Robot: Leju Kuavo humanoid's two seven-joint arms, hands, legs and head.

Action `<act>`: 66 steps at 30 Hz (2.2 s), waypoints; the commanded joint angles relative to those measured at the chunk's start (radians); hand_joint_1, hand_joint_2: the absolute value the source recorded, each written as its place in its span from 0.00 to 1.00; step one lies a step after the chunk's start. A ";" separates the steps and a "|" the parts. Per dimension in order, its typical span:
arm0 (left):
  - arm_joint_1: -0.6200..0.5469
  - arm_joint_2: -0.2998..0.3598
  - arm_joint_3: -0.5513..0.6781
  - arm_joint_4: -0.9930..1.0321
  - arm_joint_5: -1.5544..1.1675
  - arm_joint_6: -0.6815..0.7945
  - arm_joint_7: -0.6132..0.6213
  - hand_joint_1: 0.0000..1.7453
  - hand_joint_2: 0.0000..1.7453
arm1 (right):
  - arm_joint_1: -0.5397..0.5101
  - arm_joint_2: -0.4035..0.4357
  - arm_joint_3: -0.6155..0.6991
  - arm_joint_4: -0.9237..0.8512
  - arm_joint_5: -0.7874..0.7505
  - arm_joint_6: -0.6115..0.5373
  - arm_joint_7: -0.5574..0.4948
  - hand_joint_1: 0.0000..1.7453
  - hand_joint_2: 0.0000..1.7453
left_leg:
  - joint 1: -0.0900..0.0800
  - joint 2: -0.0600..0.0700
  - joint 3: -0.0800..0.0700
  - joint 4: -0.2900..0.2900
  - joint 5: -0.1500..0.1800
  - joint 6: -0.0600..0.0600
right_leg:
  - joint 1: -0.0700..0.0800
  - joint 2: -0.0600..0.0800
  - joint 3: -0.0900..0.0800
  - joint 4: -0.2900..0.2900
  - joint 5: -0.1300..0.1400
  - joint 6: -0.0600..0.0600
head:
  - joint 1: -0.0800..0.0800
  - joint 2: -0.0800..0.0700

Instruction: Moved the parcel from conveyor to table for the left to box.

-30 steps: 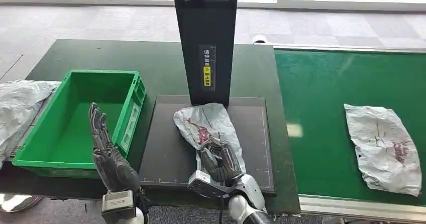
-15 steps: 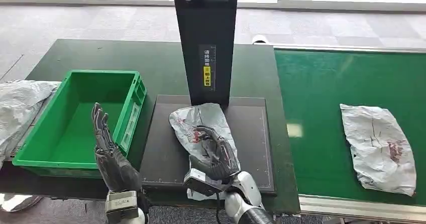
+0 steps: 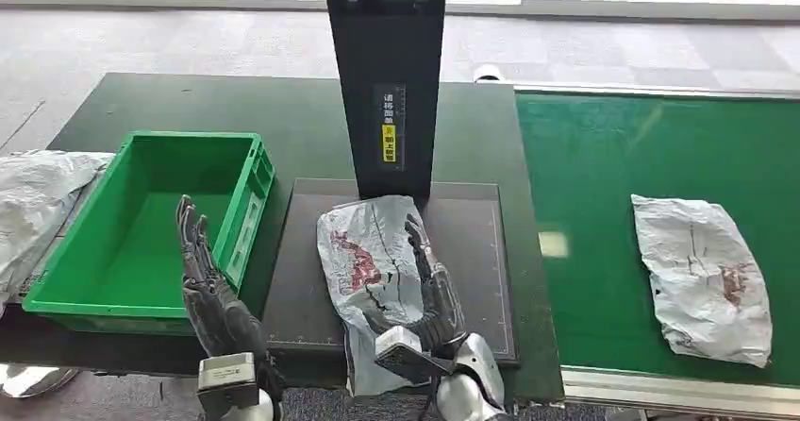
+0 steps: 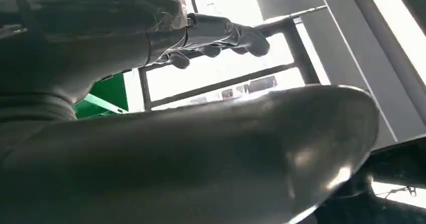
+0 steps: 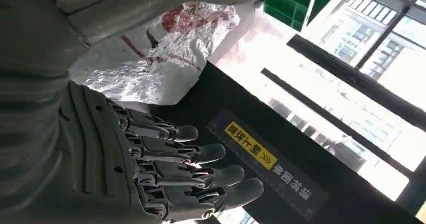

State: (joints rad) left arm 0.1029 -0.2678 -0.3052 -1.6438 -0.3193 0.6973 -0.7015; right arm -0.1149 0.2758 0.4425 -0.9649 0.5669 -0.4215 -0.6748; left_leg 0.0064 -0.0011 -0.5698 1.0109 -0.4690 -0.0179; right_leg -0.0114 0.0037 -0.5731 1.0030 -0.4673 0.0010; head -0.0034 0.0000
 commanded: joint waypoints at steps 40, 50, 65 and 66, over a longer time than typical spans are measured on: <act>-0.273 -0.055 -0.159 0.789 -0.725 -0.253 0.536 0.00 1.00 | 0.210 -0.253 0.179 -0.802 -0.171 0.021 -0.023 0.00 1.00 | -0.001 -0.001 0.001 -0.001 0.001 0.002 | -0.002 -0.002 0.002 -0.002 0.001 0.001 | 0.000 0.000; -0.303 -0.078 -0.138 0.873 -0.919 -0.318 0.630 0.00 1.00 | 0.238 -0.227 0.144 -0.836 -0.130 0.057 -0.023 0.00 1.00 | -0.001 -0.002 0.000 0.001 0.001 0.002 | -0.002 -0.003 0.000 0.000 0.000 0.001 | 0.000 0.000; -0.334 -0.079 -0.119 0.980 -1.084 -0.282 0.755 1.00 1.00 | 0.195 -0.209 0.109 -0.822 -0.155 0.162 -0.023 0.00 1.00 | -0.001 0.002 0.000 -0.002 0.000 0.004 | -0.002 0.001 0.009 -0.003 0.002 0.003 | 0.000 0.000; -0.328 -0.078 -0.114 0.966 -1.096 -0.297 0.755 1.00 1.00 | 0.194 -0.207 0.107 -0.822 -0.153 0.167 -0.023 0.00 1.00 | -0.001 0.002 0.003 0.000 -0.006 0.008 | -0.002 0.000 0.012 -0.001 -0.002 0.003 | 0.000 0.000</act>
State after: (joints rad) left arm -0.2349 -0.2930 -0.4578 -0.7721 -1.3745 0.4075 0.0313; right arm 0.1076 0.0664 0.5573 -1.7815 0.4181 -0.2853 -0.6886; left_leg 0.0052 0.0008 -0.5624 1.0102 -0.4771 -0.0108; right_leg -0.0140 0.0043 -0.5574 1.0012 -0.4712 0.0040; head -0.0034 0.0000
